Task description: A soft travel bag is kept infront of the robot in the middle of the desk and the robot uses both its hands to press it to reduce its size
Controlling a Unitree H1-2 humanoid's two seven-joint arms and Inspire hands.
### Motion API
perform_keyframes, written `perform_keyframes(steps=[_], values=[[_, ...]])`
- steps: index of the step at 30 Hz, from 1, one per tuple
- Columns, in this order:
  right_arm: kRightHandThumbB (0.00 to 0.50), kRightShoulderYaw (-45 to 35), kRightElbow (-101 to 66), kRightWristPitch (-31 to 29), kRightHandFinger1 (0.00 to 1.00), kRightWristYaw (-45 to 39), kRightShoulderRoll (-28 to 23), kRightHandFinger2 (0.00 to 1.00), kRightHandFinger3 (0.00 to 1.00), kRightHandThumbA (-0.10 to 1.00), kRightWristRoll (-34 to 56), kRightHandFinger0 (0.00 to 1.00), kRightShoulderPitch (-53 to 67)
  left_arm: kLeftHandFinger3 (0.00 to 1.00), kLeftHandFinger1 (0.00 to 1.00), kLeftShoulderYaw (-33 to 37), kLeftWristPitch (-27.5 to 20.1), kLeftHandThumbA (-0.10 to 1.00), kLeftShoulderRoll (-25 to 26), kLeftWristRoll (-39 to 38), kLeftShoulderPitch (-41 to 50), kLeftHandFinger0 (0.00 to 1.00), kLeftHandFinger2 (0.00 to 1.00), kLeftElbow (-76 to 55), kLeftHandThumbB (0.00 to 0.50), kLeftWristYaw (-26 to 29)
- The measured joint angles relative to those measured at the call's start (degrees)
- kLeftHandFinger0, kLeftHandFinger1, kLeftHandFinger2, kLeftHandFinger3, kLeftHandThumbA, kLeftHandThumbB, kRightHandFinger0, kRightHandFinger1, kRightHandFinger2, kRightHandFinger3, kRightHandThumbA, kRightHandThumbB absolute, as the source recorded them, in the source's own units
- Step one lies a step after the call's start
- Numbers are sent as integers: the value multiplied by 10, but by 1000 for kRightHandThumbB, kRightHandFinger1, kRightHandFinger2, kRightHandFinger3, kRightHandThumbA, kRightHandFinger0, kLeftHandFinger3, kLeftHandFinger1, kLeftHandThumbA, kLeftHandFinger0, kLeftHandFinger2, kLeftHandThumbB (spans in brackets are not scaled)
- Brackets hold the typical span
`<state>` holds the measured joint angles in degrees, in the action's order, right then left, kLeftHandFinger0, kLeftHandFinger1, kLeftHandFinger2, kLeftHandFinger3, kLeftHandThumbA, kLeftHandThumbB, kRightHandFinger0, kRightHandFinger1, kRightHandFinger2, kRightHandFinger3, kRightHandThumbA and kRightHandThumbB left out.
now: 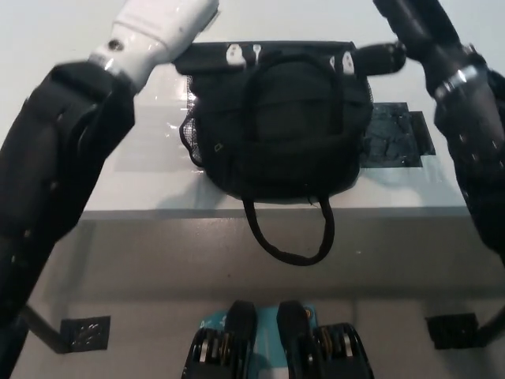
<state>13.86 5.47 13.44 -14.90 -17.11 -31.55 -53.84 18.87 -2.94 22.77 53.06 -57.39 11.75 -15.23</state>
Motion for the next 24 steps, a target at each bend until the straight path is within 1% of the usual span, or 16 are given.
perform_keyframes(steps=[1, 3, 4, 5, 6, 10, 11, 12, 13, 17, 18, 21, 24], values=[[301, 1, 28, 1, 1000, 0, 2, 1000, 1000, 1000, 0, 1000, -11, 1000, 1000, 8, 1, 1000, 0, 6, -10, 1000, 1000, 29, 382, 0], [294, 1, 70, 3, 1000, 1, 7, 1000, 1000, 1000, 0, 1000, -26, 1000, 1000, 20, 4, 1000, 0, 13, -26, 1000, 1000, 72, 383, 0], [292, 1, 93, 4, 1000, 1, 10, 1000, 1000, 1000, 1, 1000, -32, 1000, 1000, 25, 5, 1000, -1, 16, -33, 1000, 1000, 90, 374, 0], [272, 0, 110, 5, 1000, 1, 14, 1000, 1000, 1000, 1, 1000, -38, 1000, 1000, 28, 7, 1000, -2, 18, -39, 1000, 1000, 105, 372, 0], [263, 0, 131, 5, 1000, 1, 18, 1000, 1000, 1000, 2, 1000, -43, 1000, 1000, 33, 9, 1000, -3, 22, -45, 1000, 1000, 126, 383, 0], [255, -13, 217, 4, 1000, 3, 39, 1000, 1000, 1000, 19, 1000, -63, 1000, 1000, 48, 16, 1000, -17, 28, -68, 1000, 1000, 201, 381, 6], [257, -19, 232, 2, 1000, 4, 43, 1000, 1000, 1000, 24, 1000, -66, 1000, 1000, 52, 16, 1000, -20, 29, -71, 1000, 1000, 215, 379, 9], [283, -25, 249, -1, 1000, 5, 47, 1000, 1000, 1000, 30, 1000, -67, 1000, 1000, 55, 16, 1000, -23, 30, -74, 1000, 1000, 226, 382, 12], [266, -29, 260, -3, 1000, 6, 50, 1000, 1000, 1000, 34, 1000, -69, 1000, 1000, 59, 16, 1000, -25, 30, -76, 1000, 1000, 235, 384, 15], [250, -52, 311, -6, 1000, 9, 61, 1000, 1000, 1000, 60, 1000, -71, 1000, 1000, 75, 21, 1000, -42, 36, -86, 1000, 1000, 293, 376, 32], [283, -56, 316, -6, 1000, 9, 62, 1000, 1000, 1000, 64, 1000, -71, 1000, 1000, 78, 23, 1000, -44, 36, -87, 1000, 1000, 301, 376, 33], [305, -69, 339, -6, 1000, 10, 66, 1000, 1000, 1000, 80, 1000, -73, 1000, 1000, 89, 29, 1000, -52, 38, -91, 1000, 1000, 320, 374, 37], [297, -85, 361, -7, 1000, 10, 71, 1000, 1000, 1000, 96, 1000, -77, 1000, 1000, 97, 35, 1000, -59, 40, -98, 1000, 1000, 342, 369, 42]])
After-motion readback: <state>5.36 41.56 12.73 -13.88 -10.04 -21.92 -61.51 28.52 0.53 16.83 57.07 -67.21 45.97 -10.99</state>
